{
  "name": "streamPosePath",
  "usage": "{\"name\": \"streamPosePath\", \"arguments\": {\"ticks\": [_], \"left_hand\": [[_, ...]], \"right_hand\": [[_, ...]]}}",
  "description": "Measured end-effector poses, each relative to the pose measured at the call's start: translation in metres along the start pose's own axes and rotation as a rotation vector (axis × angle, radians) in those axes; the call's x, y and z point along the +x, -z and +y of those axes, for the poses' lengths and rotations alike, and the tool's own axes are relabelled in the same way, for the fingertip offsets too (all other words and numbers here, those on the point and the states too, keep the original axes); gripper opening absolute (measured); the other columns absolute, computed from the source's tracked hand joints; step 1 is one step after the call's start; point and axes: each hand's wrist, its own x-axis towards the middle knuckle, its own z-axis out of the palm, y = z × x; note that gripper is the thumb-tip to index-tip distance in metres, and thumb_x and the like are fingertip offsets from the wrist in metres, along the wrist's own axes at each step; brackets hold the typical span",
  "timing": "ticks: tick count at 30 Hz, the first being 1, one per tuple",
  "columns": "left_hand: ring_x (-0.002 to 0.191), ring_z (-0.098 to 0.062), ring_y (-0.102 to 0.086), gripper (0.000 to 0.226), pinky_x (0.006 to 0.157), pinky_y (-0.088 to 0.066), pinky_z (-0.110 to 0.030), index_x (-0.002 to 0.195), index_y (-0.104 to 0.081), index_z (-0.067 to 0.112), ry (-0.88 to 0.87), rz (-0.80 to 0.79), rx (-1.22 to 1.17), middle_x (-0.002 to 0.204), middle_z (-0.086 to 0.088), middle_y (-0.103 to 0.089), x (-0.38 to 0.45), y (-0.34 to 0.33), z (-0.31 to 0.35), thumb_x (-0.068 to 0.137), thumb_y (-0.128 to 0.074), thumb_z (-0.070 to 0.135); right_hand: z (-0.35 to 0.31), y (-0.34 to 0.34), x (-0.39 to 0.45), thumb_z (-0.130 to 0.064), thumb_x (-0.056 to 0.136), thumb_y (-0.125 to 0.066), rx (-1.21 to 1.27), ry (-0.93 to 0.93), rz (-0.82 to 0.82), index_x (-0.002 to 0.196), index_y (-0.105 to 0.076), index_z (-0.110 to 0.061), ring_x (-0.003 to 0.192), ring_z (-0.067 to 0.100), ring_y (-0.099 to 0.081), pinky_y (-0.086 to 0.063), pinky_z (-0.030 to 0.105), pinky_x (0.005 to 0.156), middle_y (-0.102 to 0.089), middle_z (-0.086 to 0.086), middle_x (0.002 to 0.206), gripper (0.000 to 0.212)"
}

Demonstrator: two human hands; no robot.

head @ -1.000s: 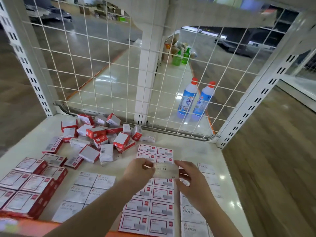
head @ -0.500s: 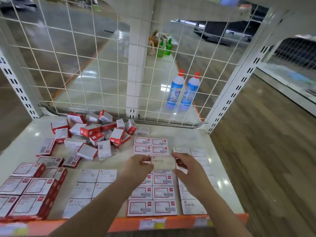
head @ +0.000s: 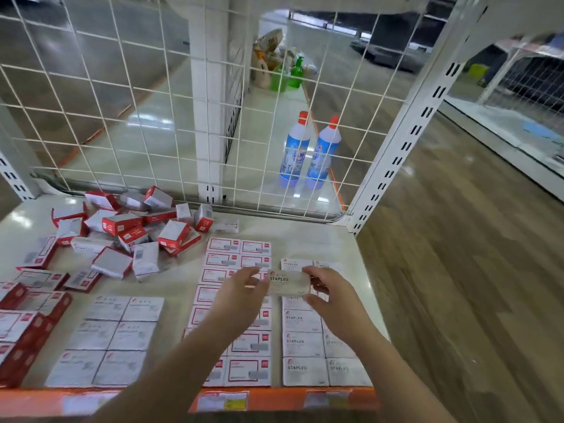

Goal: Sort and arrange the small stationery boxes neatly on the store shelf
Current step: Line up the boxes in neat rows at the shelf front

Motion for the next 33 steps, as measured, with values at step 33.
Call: {"name": "streamPosePath", "arguments": {"ticks": [33], "left_hand": [[0.143,-0.026,-0.001,0.052,0.115,-0.016,-0.041,0.146,-0.011,0.035,-0.071,-0.086,0.93,0.155,-0.007,0.003,0.024,-0.062,-0.027,0.099,-0.035,0.035]], "right_hand": [[0.079,0.001,0.128,-0.004,0.09,-0.05,-0.17,-0.078,-0.151,0.125,-0.054,-0.014,0.117,0.02,-0.048,-0.029,0.018,0.086,-0.052,0.005,0.128,0.037]]}}
